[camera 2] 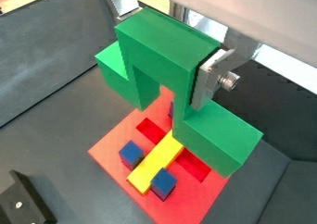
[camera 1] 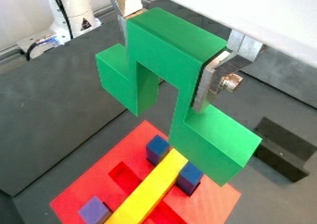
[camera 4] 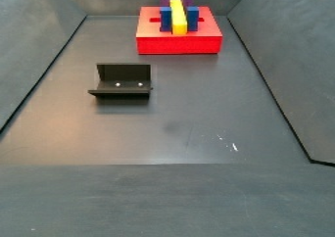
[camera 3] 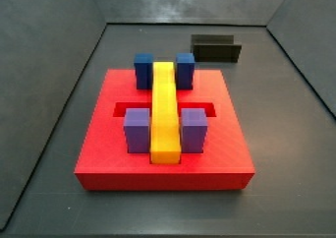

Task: Pick up the green object. Move up. Move to above the board. Insert the green object.
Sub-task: Insert the green object.

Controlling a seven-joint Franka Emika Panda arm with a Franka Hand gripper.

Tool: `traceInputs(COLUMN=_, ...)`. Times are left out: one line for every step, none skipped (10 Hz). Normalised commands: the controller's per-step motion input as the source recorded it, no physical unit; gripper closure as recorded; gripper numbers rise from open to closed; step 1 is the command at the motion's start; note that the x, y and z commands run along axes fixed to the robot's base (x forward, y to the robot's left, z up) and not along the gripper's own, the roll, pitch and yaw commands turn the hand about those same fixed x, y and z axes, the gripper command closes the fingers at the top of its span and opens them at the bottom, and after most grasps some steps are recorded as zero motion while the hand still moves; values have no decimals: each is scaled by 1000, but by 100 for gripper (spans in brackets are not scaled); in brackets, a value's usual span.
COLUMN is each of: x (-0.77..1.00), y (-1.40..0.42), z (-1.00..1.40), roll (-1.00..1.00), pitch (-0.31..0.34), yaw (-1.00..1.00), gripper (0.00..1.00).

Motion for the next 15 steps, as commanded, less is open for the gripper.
traceInputs(x=0, y=0, z=-11, roll=0, pitch=-20, yaw=0, gripper=100)
traceInputs(x=109, y=-103, z=-597, roll=107, pitch=-126, yaw=3, gripper=100)
traceInputs(x=63, y=-117, z=-746, roll=216, pitch=-136, yaw=123, gripper=100)
traceInputs(x=26, y=-171, z=-703, roll=256, pitch=-129, yaw=123, gripper=100)
traceInputs(x=66, y=-174, z=-686, roll=279, pitch=-100, yaw=51, gripper=100)
traceInputs(x=43, y=-166, z=-680, roll=294, pitch=-84, yaw=49, gripper=100)
traceInputs(x=57, y=-200, z=-726, roll=271, pitch=-84, yaw=31, gripper=100)
traceInputs(x=17, y=-217, z=-766, roll=244, pitch=-119, yaw=0, gripper=100)
traceInputs(x=49, y=-194, z=-751, roll=237, pitch=-124, yaw=0, gripper=100)
traceInputs(x=49, y=-197, z=-743, roll=227, pitch=-139, yaw=0, gripper=100)
traceInputs(x=0, y=-166, z=-726, roll=203, pitch=-167, yaw=14, gripper=100)
traceInputs(x=0, y=-137, z=-737, roll=167, pitch=-190, yaw=14, gripper=100)
traceInputs(x=0, y=-151, z=-740, roll=164, pitch=-194, yaw=11, gripper=100)
traceInputs(x=6, y=-77, z=-674, roll=80, pitch=-194, yaw=3, gripper=100)
traceInputs(x=0, y=0, z=-314, roll=-3, pitch=-204, yaw=0, gripper=100)
